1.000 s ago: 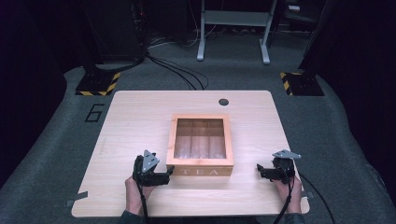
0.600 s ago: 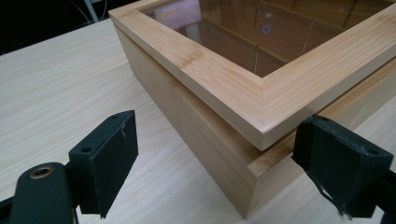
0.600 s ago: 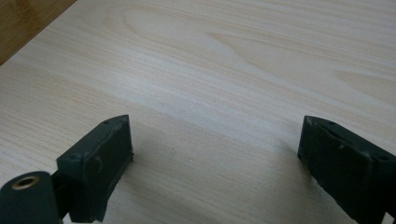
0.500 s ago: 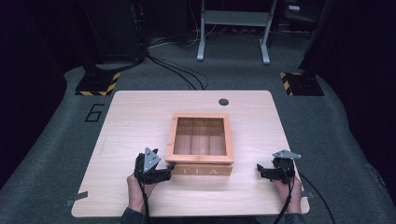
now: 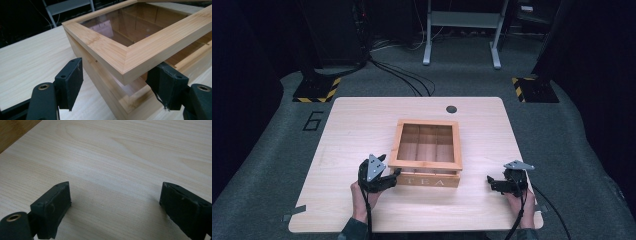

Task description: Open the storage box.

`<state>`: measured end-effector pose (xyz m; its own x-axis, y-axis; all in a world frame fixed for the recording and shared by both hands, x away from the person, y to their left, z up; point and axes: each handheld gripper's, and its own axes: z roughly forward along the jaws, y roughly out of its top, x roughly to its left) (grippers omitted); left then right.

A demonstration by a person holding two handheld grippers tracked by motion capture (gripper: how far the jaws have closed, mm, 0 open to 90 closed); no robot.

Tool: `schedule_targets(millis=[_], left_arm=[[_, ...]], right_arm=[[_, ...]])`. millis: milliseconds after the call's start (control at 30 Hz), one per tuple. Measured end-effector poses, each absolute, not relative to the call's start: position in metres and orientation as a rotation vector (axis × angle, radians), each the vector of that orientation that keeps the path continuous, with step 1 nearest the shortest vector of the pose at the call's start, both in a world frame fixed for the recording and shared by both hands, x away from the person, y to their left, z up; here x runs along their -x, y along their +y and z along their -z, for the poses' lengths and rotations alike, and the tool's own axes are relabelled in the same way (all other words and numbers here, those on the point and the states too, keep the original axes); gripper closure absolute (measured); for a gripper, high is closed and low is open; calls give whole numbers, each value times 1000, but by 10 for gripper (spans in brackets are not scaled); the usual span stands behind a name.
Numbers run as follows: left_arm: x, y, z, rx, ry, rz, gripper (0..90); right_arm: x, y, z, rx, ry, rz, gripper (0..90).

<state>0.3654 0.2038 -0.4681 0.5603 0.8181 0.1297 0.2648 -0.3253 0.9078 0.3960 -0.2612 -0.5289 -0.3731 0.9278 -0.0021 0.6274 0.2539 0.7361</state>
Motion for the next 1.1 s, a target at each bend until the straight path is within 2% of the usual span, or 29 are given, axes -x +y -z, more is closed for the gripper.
schedule_targets(millis=[400, 767, 1100], left_arm=[[-374, 202, 462, -1827, 811, -780, 386], [-379, 201, 452, -1826, 768, -858, 437], [-389, 202, 438, -1816, 756, -867, 481]], right_arm=[[-396, -261, 529, -1412, 2093, -917, 94], [-396, -261, 529, -1412, 2093, -917, 94], [-396, -261, 529, -1413, 2092, -917, 94]])
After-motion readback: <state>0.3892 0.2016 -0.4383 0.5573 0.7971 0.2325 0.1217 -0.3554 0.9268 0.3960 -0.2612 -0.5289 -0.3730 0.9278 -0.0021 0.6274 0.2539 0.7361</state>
